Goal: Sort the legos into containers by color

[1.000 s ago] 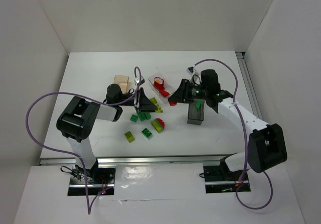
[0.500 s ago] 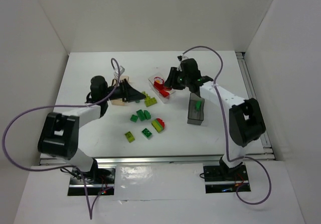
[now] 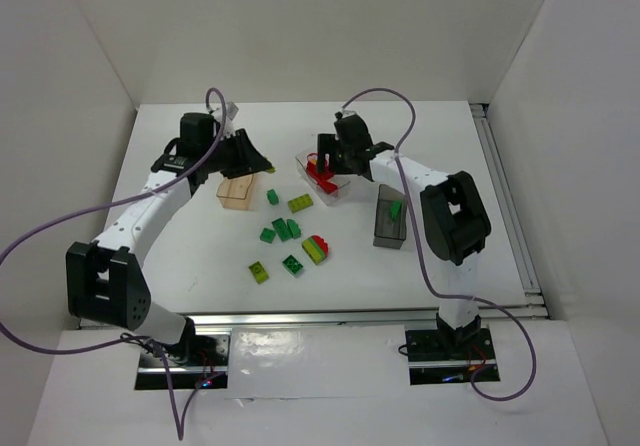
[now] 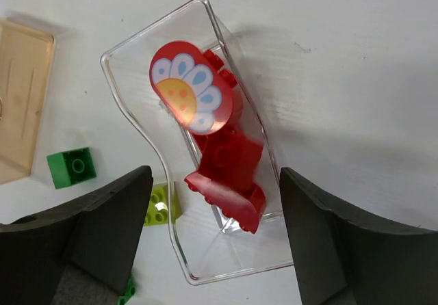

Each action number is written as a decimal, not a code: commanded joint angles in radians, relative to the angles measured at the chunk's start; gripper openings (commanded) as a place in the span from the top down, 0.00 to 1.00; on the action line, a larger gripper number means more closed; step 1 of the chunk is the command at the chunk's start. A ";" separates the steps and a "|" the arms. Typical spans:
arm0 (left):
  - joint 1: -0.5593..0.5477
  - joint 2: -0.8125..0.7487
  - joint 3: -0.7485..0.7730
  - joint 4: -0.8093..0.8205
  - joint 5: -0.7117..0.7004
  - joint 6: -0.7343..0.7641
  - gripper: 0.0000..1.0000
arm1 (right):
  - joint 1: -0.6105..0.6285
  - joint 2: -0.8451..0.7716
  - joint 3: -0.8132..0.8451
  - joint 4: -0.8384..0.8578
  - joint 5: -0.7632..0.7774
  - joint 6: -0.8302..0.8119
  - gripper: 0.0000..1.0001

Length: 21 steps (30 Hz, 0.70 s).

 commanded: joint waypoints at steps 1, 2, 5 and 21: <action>0.001 0.029 0.070 -0.200 -0.213 0.049 1.00 | 0.026 0.004 0.064 -0.043 0.040 -0.031 0.17; 0.001 0.038 0.082 -0.210 -0.236 0.049 1.00 | 0.026 -0.007 0.064 -0.043 0.052 -0.031 0.15; 0.001 0.047 0.111 -0.246 -0.354 0.058 1.00 | 0.035 -0.079 0.017 -0.032 0.081 -0.031 0.15; 0.001 0.441 0.415 -0.442 -0.704 -0.010 0.71 | 0.054 -0.495 -0.298 -0.074 0.156 -0.010 0.18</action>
